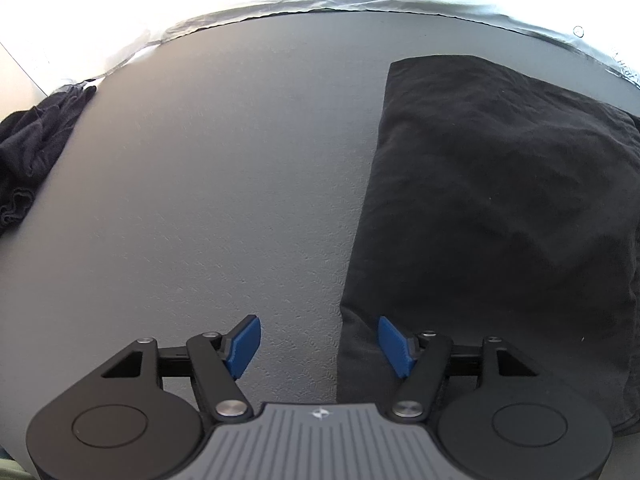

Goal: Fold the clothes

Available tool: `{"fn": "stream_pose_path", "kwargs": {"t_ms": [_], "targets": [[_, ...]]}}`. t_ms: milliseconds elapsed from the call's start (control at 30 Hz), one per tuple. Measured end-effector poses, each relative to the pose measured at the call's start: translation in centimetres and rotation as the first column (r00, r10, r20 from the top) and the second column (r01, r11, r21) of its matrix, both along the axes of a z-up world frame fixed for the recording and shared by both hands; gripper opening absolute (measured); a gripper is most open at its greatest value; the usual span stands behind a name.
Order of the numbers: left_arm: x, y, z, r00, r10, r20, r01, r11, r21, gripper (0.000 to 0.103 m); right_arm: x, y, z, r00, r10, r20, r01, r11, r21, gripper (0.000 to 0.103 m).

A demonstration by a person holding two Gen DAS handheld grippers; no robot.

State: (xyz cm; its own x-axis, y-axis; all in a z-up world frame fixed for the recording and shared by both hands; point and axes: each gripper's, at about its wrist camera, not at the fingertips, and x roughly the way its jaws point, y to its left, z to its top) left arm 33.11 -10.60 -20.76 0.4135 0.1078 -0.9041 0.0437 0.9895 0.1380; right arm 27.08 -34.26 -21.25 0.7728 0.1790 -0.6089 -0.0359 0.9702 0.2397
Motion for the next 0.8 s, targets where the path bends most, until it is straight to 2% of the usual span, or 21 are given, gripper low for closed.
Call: {"fn": "stream_pose_path", "kwargs": {"t_ms": [100, 167, 333, 367, 433, 500, 533, 567, 633, 700, 800], "targets": [[-0.3, -1.0, 0.3, 1.0, 0.005, 0.002, -0.005, 1.0, -0.001, 0.067, 0.7, 1.2, -3.2, 0.991, 0.034, -0.131, -0.044, 0.996, -0.077, 0.025], [-1.0, -0.9, 0.6, 1.0, 0.006, 0.007, -0.006, 1.0, -0.01, 0.067, 0.4, 1.0, -4.2, 0.99, 0.042, -0.133, -0.055, 0.994, -0.097, 0.022], [-2.5, -1.5, 1.4, 0.999, -0.011, 0.035, 0.012, 1.0, -0.024, 0.067, -0.4, -0.4, -3.5, 0.99, 0.012, -0.142, -0.026, 0.995, -0.093, 0.022], [-2.8, -1.8, 1.6, 0.999, -0.022, 0.042, 0.023, 0.999, -0.027, 0.067, -0.7, -0.9, -3.4, 0.99, -0.002, -0.138, -0.01, 0.996, -0.086, 0.024], [-3.4, -2.9, 2.1, 0.996, -0.055, 0.064, 0.057, 0.998, -0.036, 0.067, -1.5, -2.3, -2.8, 0.991, -0.056, -0.123, 0.044, 0.994, -0.098, 0.039], [-3.9, -4.1, 2.7, 0.992, -0.091, 0.091, 0.095, 0.995, -0.042, 0.068, -2.6, -4.1, -2.2, 0.989, -0.116, -0.09, 0.107, 0.989, -0.102, 0.049], [-4.1, -4.9, 3.0, 0.988, -0.115, 0.104, 0.12, 0.992, -0.043, 0.072, -3.3, -5.4, -1.9, 0.985, -0.156, -0.073, 0.149, 0.985, -0.093, 0.051], [-4.1, -5.6, 3.2, 0.983, -0.141, 0.116, 0.147, 0.988, -0.045, 0.075, -4.0, -6.9, -1.5, 0.977, -0.203, -0.061, 0.199, 0.977, -0.075, 0.055], [-3.9, -6.8, 3.2, 0.973, -0.194, 0.126, 0.202, 0.978, -0.052, 0.075, -5.6, -9.8, -0.9, 0.954, -0.298, -0.038, 0.296, 0.954, -0.038, 0.07], [-3.8, -8.2, 3.1, 0.963, -0.236, 0.129, 0.245, 0.968, -0.057, 0.075, -7.3, -12.9, -0.3, 0.917, -0.398, -0.024, 0.398, 0.917, -0.001, 0.076], [-3.7, -10.4, 2.7, 0.952, -0.278, 0.124, 0.289, 0.954, -0.076, 0.075, -10.3, -17.6, 0.1, 0.846, -0.533, -0.031, 0.533, 0.843, 0.073, 0.078]]}}
